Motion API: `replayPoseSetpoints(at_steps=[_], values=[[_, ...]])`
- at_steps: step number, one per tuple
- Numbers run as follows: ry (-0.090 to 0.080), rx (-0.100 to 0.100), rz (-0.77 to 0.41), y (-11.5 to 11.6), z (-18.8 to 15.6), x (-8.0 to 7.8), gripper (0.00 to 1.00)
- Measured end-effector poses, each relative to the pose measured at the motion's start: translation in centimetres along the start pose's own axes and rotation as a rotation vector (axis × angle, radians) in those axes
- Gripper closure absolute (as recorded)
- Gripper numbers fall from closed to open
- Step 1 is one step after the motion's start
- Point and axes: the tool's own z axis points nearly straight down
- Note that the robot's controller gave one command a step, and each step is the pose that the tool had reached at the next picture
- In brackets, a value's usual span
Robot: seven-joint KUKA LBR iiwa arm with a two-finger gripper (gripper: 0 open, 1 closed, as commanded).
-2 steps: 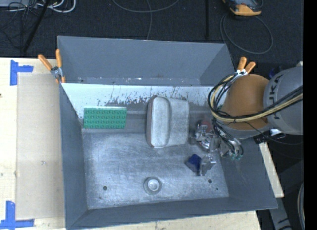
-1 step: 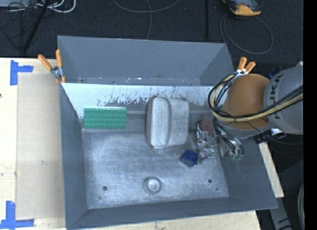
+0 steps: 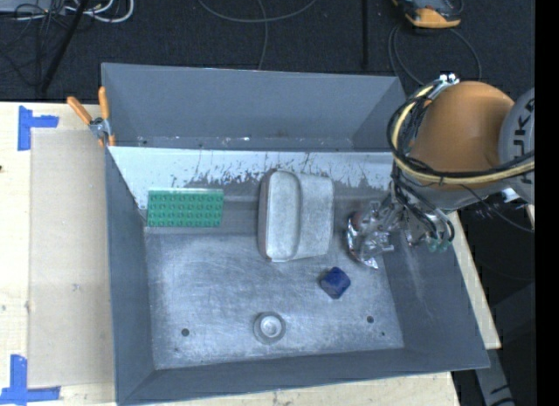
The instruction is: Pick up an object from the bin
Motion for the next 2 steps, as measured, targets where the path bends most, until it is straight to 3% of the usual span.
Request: replayPoseSetpoints(at_steps=[1, 2], values=[[0.008, -0.001, 0.001, 0.0, 0.5, 0.2, 0.0], [0.003, -0.002, -0.021, -4.8, 10.4, -4.7, 0.0]])
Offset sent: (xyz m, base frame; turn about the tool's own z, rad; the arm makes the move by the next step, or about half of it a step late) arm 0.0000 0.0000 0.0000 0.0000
